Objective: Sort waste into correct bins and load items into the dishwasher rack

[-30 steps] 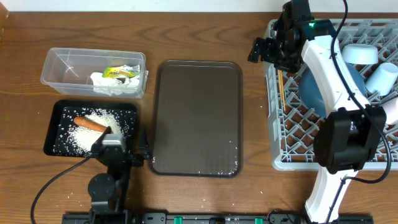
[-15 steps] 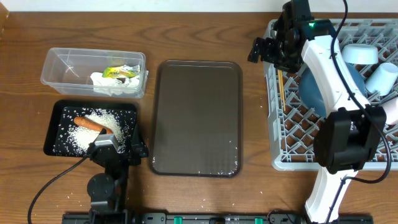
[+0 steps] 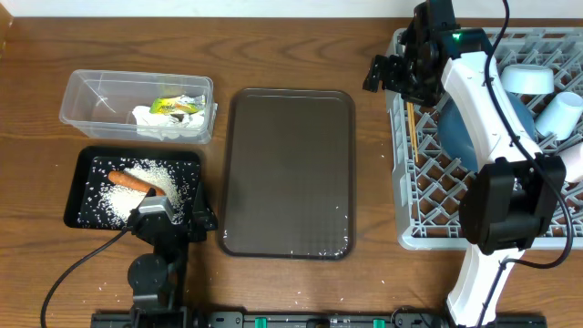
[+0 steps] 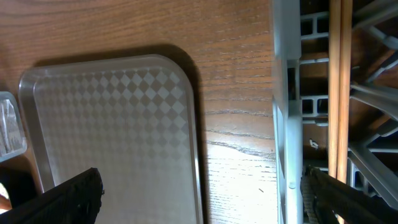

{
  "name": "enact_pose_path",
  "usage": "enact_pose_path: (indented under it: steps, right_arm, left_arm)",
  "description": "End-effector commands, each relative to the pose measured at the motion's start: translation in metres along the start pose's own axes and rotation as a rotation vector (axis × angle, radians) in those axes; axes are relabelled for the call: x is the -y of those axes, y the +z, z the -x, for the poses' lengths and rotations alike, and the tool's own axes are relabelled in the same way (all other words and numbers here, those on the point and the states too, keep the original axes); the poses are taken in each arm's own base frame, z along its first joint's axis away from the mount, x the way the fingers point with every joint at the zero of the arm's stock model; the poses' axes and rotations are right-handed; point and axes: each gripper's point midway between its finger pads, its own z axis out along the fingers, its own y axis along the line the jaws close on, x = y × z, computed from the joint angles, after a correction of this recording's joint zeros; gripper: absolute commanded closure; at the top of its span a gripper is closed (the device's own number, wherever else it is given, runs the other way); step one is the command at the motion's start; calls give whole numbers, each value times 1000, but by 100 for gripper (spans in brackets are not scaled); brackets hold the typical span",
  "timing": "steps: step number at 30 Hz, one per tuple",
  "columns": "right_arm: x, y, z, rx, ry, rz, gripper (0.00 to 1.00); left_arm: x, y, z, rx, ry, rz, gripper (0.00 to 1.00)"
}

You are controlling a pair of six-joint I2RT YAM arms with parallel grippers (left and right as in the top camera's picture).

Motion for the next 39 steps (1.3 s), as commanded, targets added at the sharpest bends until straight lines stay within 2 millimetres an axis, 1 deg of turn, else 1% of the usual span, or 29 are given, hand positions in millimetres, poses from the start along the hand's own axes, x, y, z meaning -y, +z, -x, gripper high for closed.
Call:
enact_pose_path:
  steps: [1,17,20,22,24,26,28,32,34,35,37,38,39]
  right_arm:
    - [-3,3,-2,-9,4,3,1]
    - [-3,3,-2,-9,5,3,1]
    - [-6,4,-4,-11,-3,5,1]
    - [-7,5,-5,-10,-28,-11,1]
    - [-3,1,-6,3,-92,-70,1]
    - [2,-9,-6,34,-151,-159,1]
    - [-3,-24,-5,86,-197,-219,1]
    - [-37,-69,-2,229,-407,-288,1]
    - [-57,-97,-3,313,-517,-304,1]
    - [-64,-108,-3,348,-543,-304,1]
    - [-70,-130,-3,418,-556,-297,1]
    - [-70,-140,-4,450,-552,-287,1]
    - [-66,-147,-5,475,-541,-282,1]
  left_arm:
    - [-6,2,-15,-34,-9,23,2]
    - [-6,2,-15,-34,-9,23,2]
    - [-6,2,-15,-34,-9,23,2]
    - [-6,2,-15,-34,-9,23,2]
    - [-6,2,-15,-34,-9,23,1]
    - [-6,2,-15,-34,-9,23,1]
    - [-6,2,-15,-34,-9,23,2]
    - [-6,2,-15,-34,-9,23,2]
    - [-6,2,-15,-34,-9,23,1]
    - [-6,2,-15,-34,-9,23,1]
    - [-6,2,-15,-34,-9,23,1]
    - [-6,2,-15,-34,-9,23,2]
    - [-6,2,-15,-34,-9,23,1]
